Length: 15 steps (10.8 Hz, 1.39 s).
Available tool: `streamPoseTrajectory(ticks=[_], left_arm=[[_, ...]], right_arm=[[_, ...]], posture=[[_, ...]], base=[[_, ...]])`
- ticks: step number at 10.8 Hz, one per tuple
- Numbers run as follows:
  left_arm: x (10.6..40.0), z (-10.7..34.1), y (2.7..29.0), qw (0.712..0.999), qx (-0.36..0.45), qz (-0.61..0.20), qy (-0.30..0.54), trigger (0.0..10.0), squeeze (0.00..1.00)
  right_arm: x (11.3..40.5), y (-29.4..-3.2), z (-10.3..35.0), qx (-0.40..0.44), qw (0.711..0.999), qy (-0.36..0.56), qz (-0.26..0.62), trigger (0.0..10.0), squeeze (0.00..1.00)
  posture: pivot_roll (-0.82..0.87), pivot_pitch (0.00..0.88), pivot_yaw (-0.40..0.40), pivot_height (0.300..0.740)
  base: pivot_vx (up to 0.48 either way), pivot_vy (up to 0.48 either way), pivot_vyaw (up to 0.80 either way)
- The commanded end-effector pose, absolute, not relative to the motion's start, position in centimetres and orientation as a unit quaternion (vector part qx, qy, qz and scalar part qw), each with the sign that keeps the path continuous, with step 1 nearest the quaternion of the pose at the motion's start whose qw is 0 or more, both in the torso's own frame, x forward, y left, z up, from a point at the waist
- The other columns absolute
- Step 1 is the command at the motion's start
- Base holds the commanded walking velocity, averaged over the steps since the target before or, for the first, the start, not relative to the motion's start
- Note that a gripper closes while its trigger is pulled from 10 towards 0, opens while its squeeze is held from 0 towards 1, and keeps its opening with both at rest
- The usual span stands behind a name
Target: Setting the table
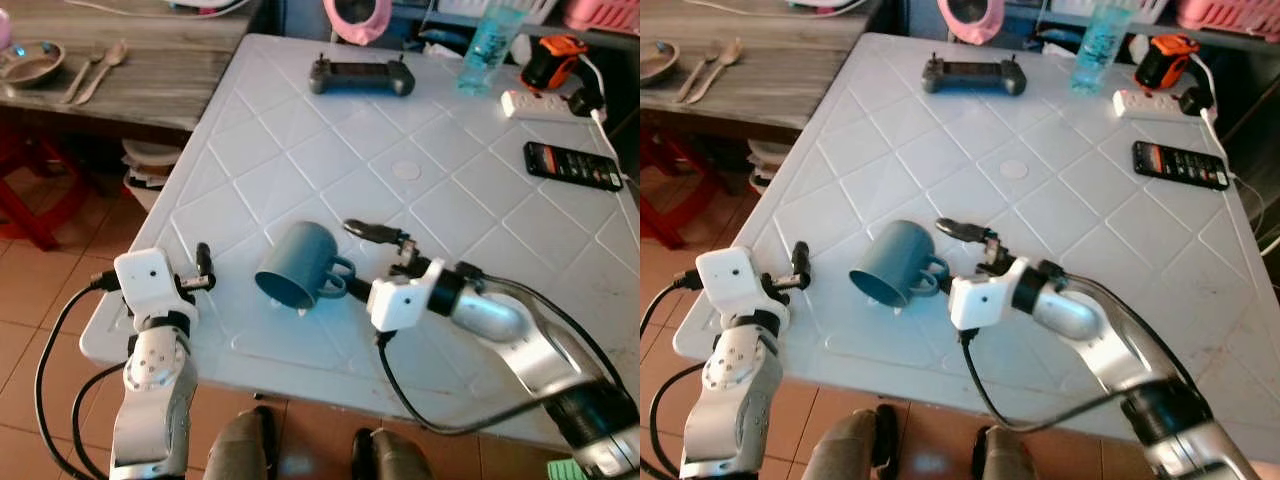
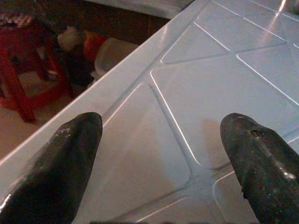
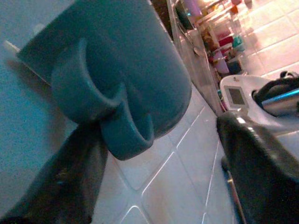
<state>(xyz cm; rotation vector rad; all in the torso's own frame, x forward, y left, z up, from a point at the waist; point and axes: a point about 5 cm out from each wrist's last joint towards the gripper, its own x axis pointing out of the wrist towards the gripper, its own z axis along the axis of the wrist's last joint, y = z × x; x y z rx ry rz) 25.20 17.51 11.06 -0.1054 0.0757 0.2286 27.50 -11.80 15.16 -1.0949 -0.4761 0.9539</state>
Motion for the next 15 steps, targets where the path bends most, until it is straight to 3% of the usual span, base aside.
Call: streamPoseTrajectory(ticks=[1, 5, 9, 10, 15], left_arm=[[25.2, 10.7, 17.9, 0.988, -0.064, 0.130, 0.050, 10.0, 0.00], [24.9, 10.6, 17.8, 0.988, -0.066, 0.127, 0.055, 10.0, 0.00], [25.0, 10.6, 18.0, 0.987, -0.070, 0.131, 0.055, 10.0, 0.00], [24.8, 10.6, 18.1, 0.987, -0.072, 0.134, 0.056, 10.0, 0.00], [25.6, 10.8, 18.2, 0.990, -0.053, 0.120, 0.051, 10.0, 0.00]], right_arm=[[27.5, -11.5, 14.8, -0.503, 0.709, -0.226, 0.439, 0.0, 0.00], [27.3, -10.7, 14.3, -0.500, 0.683, -0.260, 0.464, 0.0, 0.00], [26.7, -10.8, 13.0, -0.494, 0.660, -0.235, 0.515, 0.0, 0.00], [27.0, -11.1, 13.0, -0.498, 0.662, -0.227, 0.513, 0.0, 0.00], [29.1, -12.3, 14.2, -0.506, 0.723, -0.247, 0.400, 0.0, 0.00]], posture=[[0.05, 0.172, -0.018, 0.740], [0.06, 0.176, -0.020, 0.740], [0.06, 0.180, -0.035, 0.740], [0.06, 0.181, -0.036, 0.740], [0.06, 0.161, 0.007, 0.740]], base=[[0.000, 0.000, 0.00], [0.000, 0.000, 0.00], [0.000, 0.000, 0.00], [0.000, 0.000, 0.00], [0.000, 0.000, 0.00]])
